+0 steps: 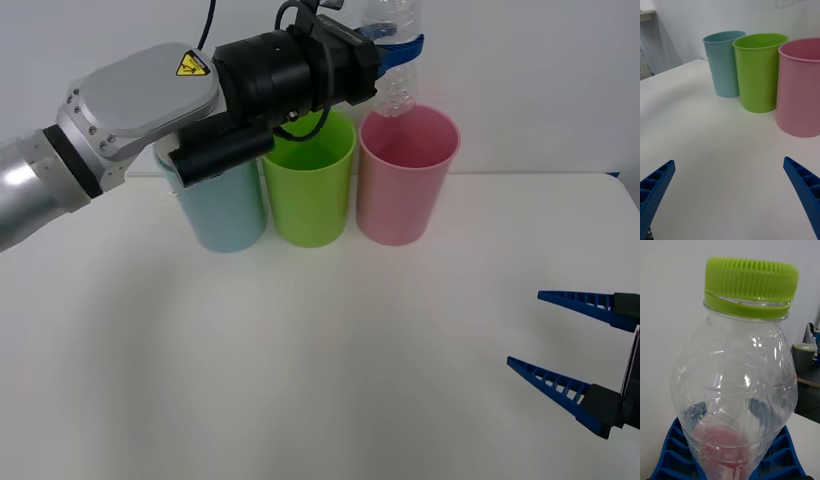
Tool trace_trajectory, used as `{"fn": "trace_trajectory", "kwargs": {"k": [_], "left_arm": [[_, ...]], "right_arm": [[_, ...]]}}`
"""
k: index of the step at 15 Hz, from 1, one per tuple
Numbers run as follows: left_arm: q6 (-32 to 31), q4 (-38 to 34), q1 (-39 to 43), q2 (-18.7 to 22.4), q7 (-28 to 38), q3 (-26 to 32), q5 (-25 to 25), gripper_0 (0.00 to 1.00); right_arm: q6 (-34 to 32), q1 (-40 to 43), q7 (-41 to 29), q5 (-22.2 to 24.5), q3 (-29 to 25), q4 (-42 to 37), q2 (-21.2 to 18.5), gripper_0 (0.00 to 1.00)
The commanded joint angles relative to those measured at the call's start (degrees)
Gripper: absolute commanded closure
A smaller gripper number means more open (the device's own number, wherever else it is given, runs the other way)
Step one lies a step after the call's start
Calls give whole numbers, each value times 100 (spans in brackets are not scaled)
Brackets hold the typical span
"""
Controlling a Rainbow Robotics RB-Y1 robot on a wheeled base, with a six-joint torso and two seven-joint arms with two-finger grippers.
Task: Put cans in the blue bin and PET bottles in the pink bin and trash in the green bin.
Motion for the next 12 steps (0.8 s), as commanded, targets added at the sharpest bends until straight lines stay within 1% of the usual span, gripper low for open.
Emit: {"fn": "trace_trajectory", "kwargs": {"k": [1, 3, 4, 6, 9, 12], "left_arm": [[-1, 892, -369, -558, -63, -8, -207, 100], [-1, 1340, -501, -839, -19, -8, -269, 100], [-54, 1419, -518, -866, -19, -8, -277, 100], [-142, 1428, -562, -831, 51, -149, -277, 100], [131, 1428, -685, -822, 104, -562, -154, 100], [148, 1419, -703, -848, 122, -606, -137, 100]], "right_arm": [[0, 0, 0, 0, 0, 0, 0, 0], [0, 0, 0, 0, 0, 0, 0, 0], [0, 0, 0, 0, 0, 0, 0, 0], [0, 0, 0, 0, 0, 0, 0, 0], [0, 0, 0, 0, 0, 0, 0, 0], [0, 0, 0, 0, 0, 0, 0, 0]]}}
